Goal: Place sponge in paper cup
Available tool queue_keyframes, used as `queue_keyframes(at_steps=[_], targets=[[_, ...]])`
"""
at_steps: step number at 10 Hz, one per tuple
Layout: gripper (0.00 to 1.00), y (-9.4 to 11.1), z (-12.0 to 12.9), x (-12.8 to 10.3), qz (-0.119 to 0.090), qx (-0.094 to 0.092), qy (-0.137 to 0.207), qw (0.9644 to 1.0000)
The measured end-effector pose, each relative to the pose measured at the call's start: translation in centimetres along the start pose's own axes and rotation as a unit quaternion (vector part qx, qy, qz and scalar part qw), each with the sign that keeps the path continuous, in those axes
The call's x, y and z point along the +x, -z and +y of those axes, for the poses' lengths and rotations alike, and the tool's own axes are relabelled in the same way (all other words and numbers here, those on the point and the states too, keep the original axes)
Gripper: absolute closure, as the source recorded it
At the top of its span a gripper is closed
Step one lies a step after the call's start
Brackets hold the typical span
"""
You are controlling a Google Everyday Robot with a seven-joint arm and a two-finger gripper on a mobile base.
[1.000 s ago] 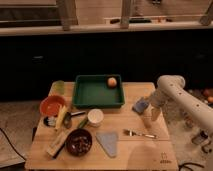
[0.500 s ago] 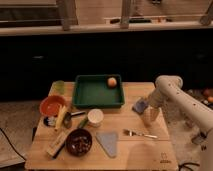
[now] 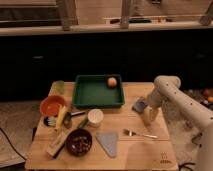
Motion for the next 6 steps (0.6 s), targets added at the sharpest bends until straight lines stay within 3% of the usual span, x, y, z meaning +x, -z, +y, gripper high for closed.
queue_keyframes(at_steps=[3,6], targets=[[0.20,-0.3,0.0,0.2,0.000,-0.003,0.004,1.0000],[0.20,1.5,0.2,0.1,0.001,0.006,0.016,0.9999]])
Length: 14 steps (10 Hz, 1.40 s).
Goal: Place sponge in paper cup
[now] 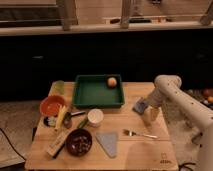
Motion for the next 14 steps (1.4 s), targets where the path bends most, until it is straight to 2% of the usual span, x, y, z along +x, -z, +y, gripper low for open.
queue_keyframes(at_steps=[3,6,10,14], targets=[[0.20,1.2,-0.2,-0.4,-0.002,0.012,0.019,0.9997],[0.20,1.3,-0.7,-1.2,-0.001,0.016,0.046,0.9988],[0.20,0.8,-2.4,-2.5,0.006,0.012,0.082,0.9965],[0.20,-0.7,-3.8,-2.1,0.017,-0.004,0.091,0.9957]])
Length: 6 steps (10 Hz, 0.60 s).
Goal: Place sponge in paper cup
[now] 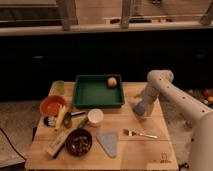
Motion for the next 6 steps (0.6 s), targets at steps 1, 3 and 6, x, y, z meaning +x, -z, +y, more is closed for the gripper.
queue_keyframes(at_steps=[1,3,6], targets=[[0.23,-0.7,-0.1,0.5,0.004,-0.005,-0.003,1.0000],[0.37,-1.6,-0.4,0.7,0.008,-0.010,-0.006,0.9999],[0.68,-2.2,-0.7,1.6,0.013,-0.005,-0.019,0.9997]])
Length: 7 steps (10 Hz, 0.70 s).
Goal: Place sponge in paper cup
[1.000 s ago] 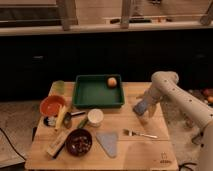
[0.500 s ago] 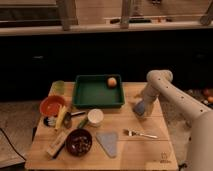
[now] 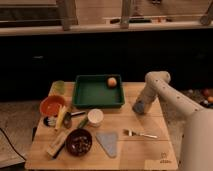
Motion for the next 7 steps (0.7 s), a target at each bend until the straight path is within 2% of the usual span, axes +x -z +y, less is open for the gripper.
queue_keyframes(at_steps=[2,3,5,7], targets=[[0.88,0.7,0.2,0.4,0.007,0.006,-0.001,1.0000],[0.97,1.9,0.3,0.5,0.009,0.012,-0.001,0.9999],[1.00,4.1,0.4,-0.1,0.011,0.024,0.011,0.9996],[1.00,5.5,0.8,-0.4,0.014,0.033,0.023,0.9991]])
